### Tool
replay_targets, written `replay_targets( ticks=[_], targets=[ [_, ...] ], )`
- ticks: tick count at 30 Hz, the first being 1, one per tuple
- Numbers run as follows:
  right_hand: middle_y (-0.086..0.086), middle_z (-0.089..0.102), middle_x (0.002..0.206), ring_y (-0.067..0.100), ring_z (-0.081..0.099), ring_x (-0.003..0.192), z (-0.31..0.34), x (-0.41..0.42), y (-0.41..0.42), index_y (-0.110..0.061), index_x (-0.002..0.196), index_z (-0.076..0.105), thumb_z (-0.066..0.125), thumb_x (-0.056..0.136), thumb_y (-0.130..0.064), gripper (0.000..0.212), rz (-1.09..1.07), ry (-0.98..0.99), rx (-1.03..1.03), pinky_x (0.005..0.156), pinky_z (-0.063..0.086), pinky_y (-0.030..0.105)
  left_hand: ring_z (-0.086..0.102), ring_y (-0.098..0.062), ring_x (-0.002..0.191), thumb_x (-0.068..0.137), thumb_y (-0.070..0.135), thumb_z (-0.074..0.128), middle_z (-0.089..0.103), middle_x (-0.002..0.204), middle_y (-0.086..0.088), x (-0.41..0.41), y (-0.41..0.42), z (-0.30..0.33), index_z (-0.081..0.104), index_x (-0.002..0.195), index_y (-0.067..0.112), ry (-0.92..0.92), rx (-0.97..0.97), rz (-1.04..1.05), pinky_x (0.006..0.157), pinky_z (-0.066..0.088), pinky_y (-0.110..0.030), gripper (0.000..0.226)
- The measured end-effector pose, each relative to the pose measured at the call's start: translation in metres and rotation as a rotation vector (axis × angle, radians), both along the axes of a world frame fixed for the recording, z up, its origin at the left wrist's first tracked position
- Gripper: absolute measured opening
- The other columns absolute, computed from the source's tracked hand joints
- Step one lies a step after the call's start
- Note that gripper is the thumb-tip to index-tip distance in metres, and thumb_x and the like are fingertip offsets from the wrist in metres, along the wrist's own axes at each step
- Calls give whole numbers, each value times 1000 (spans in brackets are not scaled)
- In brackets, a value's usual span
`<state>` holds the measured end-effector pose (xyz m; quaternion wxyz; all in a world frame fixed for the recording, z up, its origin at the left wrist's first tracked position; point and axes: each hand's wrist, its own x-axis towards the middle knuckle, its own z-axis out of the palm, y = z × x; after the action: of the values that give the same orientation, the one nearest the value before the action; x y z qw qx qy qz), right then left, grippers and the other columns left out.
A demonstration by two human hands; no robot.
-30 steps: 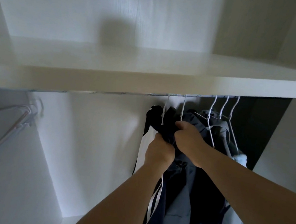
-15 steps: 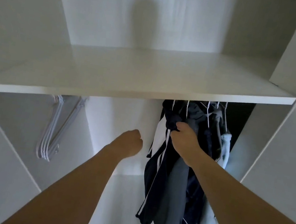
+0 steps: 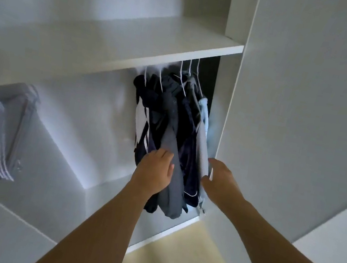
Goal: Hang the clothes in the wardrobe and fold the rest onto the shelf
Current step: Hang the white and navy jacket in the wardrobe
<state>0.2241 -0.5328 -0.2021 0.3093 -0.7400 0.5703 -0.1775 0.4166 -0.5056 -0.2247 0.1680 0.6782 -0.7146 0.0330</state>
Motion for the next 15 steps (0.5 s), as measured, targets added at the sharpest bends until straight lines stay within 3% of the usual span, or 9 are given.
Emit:
replay_targets(
  ticks=[6, 9, 12, 15],
  targets=[
    [2, 34, 150, 18, 27, 140, -52, -61, 47, -15, 146, 30, 47, 92, -15, 56, -252, 127, 38, 112, 23, 27, 60, -25, 98, 84, 22, 65, 61, 112, -7, -57, -3, -48, 62, 105, 8, -82, 45, -294, 85, 49, -36, 25],
    [2, 34, 150, 18, 26, 140, -70, -86, 82, -14, 145, 31, 47, 92, -16, 55, -368, 134, 77, 112, 23, 27, 55, -27, 105, 89, 23, 54, 57, 117, -8, -87, 4, -71, 58, 108, 9, -89, 109, -446, 90, 44, -38, 25],
    [0, 36, 149, 17, 27, 139, -83, -119, 126, -14, 145, 32, 47, 91, -15, 55, -483, 153, 100, 111, 23, 26, 56, -29, 109, 87, 20, 58, 57, 124, -10, -124, 21, -84, 61, 114, 5, -56, 165, -591, 93, 45, -40, 31],
    [1, 38, 147, 18, 30, 138, -88, -148, 164, -12, 143, 34, 47, 90, -14, 55, -591, 157, 110, 111, 24, 25, 62, -29, 101, 84, 20, 53, 61, 117, -9, -156, 44, -93, 64, 109, 5, -48, 180, -731, 88, 51, -37, 31]
  ],
)
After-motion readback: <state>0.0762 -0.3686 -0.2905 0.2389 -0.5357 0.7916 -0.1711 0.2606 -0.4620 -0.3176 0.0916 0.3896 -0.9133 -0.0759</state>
